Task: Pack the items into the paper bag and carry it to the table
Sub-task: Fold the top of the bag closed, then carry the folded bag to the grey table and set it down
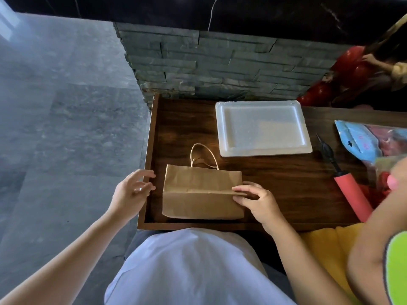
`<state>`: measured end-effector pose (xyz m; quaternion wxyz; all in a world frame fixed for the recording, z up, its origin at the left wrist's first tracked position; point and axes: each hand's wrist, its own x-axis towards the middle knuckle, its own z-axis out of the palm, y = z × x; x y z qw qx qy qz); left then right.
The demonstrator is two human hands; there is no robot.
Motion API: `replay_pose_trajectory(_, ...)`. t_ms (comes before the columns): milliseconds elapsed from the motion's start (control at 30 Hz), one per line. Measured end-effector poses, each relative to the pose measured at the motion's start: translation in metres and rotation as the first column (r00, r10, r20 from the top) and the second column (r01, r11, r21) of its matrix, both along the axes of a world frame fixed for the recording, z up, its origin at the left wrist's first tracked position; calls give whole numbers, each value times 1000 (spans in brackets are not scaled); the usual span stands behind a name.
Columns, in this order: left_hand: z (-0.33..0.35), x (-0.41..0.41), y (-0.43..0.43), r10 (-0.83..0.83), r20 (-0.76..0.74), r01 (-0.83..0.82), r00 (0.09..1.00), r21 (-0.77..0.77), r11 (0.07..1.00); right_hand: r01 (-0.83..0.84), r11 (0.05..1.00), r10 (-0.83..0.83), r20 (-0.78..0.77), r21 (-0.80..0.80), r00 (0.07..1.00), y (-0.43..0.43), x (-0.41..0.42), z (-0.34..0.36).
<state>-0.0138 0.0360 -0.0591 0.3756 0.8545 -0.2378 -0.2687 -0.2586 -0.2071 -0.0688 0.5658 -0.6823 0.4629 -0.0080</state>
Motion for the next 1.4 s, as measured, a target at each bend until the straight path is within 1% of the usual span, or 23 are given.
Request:
replay_pose_trajectory(33, 3, -4, 0, 3, -24, -5, 1000, -93, 996, 39, 998, -40, 29, 39, 999, 3, -2, -2)
replay_pose_trajectory(67, 5, -9, -1, -63, -28, 57, 998, -160, 985, 73, 995, -76, 49, 73, 996, 6, -3, -4)
replay_pose_trajectory(100, 5, -14, -2, -155, 7, 154, 988, -169, 973, 96, 990, -103, 66, 107, 992, 11, -2, -7)
replay_pose_trajectory(133, 1, -19, -3, -238, 63, 245, 969, -136, 960, 107, 985, -120, 86, 138, 989, 17, -1, -9)
replay_pose_trajectory(167, -5, -23, -5, -274, 68, 280, 959, -106, 954, 111, 981, -129, 106, 161, 986, 22, 1, -13)
replay_pose_trajectory(200, -11, -26, -7, -249, -3, 248, 968, -108, 963, 108, 979, -130, 122, 171, 984, 25, 3, -15)
replay_pose_trajectory(233, -14, -27, -10, -192, -118, 177, 974, -127, 976, 103, 980, -127, 132, 173, 983, 27, 5, -18)
replay_pose_trajectory(267, -16, -26, -12, -145, -225, 117, 964, -133, 984, 102, 979, -127, 138, 174, 982, 26, 7, -20)
replay_pose_trajectory(300, -18, -23, -12, -122, -296, 84, 947, -139, 987, 105, 977, -132, 143, 184, 981, 24, 8, -22)
replay_pose_trajectory(367, -22, -17, -11, -136, -386, 81, 913, -157, 984, 113, 966, -153, 164, 231, 974, 19, 9, -25)
replay_pose_trajectory(433, -24, -14, -12, -151, -453, 63, 879, -202, 977, 124, 942, -187, 181, 311, 965, 15, 11, -27)
replay_pose_trajectory(500, -25, -16, -15, -105, -534, -36, 839, -248, 968, 138, 912, -222, 181, 386, 958, 13, 15, -28)
replay_pose_trajectory(633, -29, -36, -28, 12, -591, -235, 807, -302, 924, 145, 865, -283, 229, 480, 931, 10, 16, -25)
replay_pose_trajectory(733, -34, -51, -37, 137, -622, -371, 771, -265, 890, 171, 877, -309, 253, 449, 917, 19, 15, -26)
replay_pose_trajectory(800, -36, -58, -42, 188, -629, -419, 754, -241, 875, 239, 878, -359, 242, 414, 901, 31, 20, -27)
replay_pose_trajectory(867, -36, -62, -46, 204, -628, -434, 751, -238, 869, 311, 858, -426, 225, 409, 876, 40, 25, -26)
replay_pose_trajectory(933, -32, -63, -48, 210, -627, -446, 750, -245, 861, 337, 847, -448, 210, 412, 869, 40, 28, -19)
replay_pose_trajectory(1000, -25, -63, -49, 218, -640, -465, 737, -246, 850, 319, 859, -423, 205, 400, 883, 38, 31, -11)
replay_pose_trajectory(1100, -12, -61, -46, 252, -665, -533, 703, -259, 806, 283, 895, -371, 224, 346, 901, 41, 39, 7)
replay_pose_trajectory(1167, 2, -56, -40, 258, -653, -553, 712, -296, 779, 254, 915, -340, 260, 314, 904, 44, 45, 22)
replay_pose_trajectory(1233, 19, -50, -31, 250, -623, -553, 741, -357, 753, 214, 929, -308, 309, 301, 900, 49, 54, 39)
replay_pose_trajectory(1300, 38, -45, -11, 270, -594, -579, 758, -420, 699, 134, 955, -225, 350, 266, 909, 62, 68, 56)
replay_pose_trajectory(1400, 61, -40, 39, 334, -571, -639, 750, -492, 592, -33, 973, -69, 421, 228, 904, 95, 93, 78)
